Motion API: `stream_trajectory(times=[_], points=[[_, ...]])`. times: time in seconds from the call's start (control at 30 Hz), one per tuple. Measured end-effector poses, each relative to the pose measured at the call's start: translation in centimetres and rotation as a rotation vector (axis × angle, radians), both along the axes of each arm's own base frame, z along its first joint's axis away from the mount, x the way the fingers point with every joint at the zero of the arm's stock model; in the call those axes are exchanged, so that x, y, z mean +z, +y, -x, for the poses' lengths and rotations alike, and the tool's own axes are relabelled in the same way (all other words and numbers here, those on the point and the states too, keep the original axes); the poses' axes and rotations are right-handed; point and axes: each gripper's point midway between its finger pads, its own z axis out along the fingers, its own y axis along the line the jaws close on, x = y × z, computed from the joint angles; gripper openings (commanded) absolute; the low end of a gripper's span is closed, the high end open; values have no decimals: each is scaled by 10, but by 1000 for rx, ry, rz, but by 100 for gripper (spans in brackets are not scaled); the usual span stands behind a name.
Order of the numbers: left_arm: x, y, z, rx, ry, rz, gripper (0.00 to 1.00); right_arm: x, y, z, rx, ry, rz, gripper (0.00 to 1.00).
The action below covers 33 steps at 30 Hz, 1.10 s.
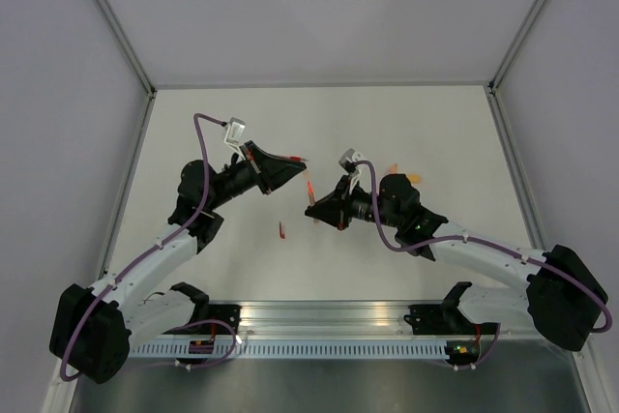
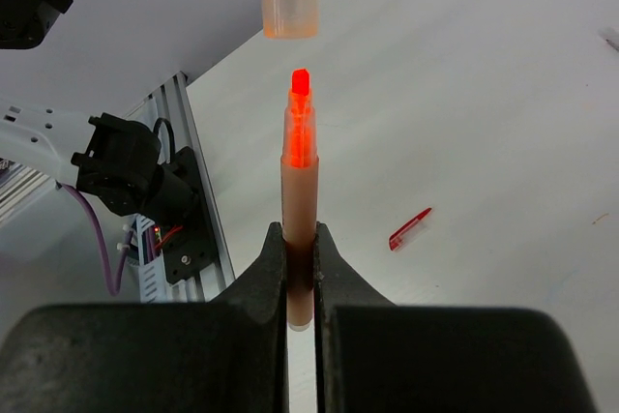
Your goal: Insert the pens into the pen caps
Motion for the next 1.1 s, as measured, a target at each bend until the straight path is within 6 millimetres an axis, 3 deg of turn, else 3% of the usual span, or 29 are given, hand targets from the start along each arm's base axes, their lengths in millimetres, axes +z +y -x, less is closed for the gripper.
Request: stream_trajectory(times=[0.8,1.1], points=[[-10,-11,11,-52,-15,-20,2,2,-6,-8,-57,-19,12,0],[11,3,10,39,-94,-7,2,0,-5,-2,-24,-8,17,0]])
